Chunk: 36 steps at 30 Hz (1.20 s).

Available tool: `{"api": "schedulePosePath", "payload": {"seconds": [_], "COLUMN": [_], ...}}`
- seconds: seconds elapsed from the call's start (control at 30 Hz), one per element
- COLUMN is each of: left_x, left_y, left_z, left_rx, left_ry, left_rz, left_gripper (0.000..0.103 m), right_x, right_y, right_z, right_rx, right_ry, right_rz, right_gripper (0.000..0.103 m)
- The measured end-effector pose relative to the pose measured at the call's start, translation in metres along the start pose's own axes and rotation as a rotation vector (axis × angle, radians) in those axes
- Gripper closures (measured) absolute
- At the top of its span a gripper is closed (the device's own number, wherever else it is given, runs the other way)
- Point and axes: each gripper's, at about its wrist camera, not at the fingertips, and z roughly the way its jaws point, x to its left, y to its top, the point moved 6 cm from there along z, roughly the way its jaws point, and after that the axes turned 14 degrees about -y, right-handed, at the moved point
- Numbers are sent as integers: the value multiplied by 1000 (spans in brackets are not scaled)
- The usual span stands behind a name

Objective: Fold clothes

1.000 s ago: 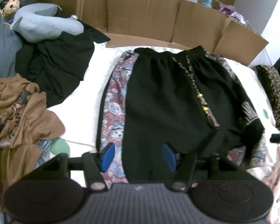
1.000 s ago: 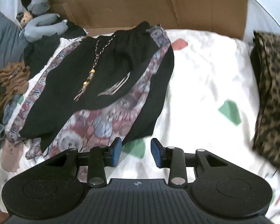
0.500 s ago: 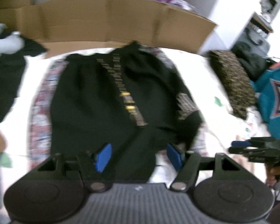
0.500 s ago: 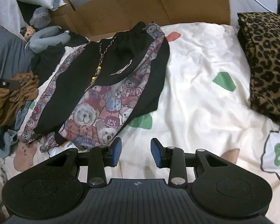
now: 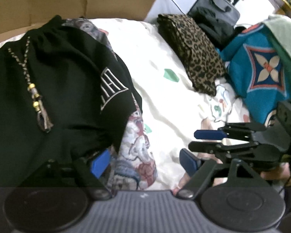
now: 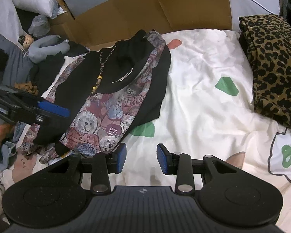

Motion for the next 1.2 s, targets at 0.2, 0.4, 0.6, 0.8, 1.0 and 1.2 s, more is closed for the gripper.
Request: {"api": "schedulePosePath", "payload": {"seconds": [0.2, 0.4, 0.6, 0.8, 1.0, 1.2], "left_x": [17, 40, 67, 101, 119, 128], "left_y": [-9, -11, 0, 4, 8, 11], "left_z": [23, 22, -10, -40, -49, -51], "left_rx": [37, 38, -91, -198, -221, -224], "left_ry": [11, -49, -87, -92, -51, 8], "left_rz": [-30, -112, -188, -285, -296, -271], "left_gripper": [36, 96, 96, 96, 96, 101], "right_x": [5, 0, 8, 32, 67, 93], "right_y": [-11, -14, 3, 25, 40, 32], "right_z": [4, 14, 26, 34, 39, 48], "right_rx": [8, 6, -21, -56, -71, -87], "right_ry": [22, 12, 53, 110, 169, 161], "right_rz": [-28, -24, -9, -48, -120, -210], "right_gripper": [62, 62, 62, 62, 59, 53]}}
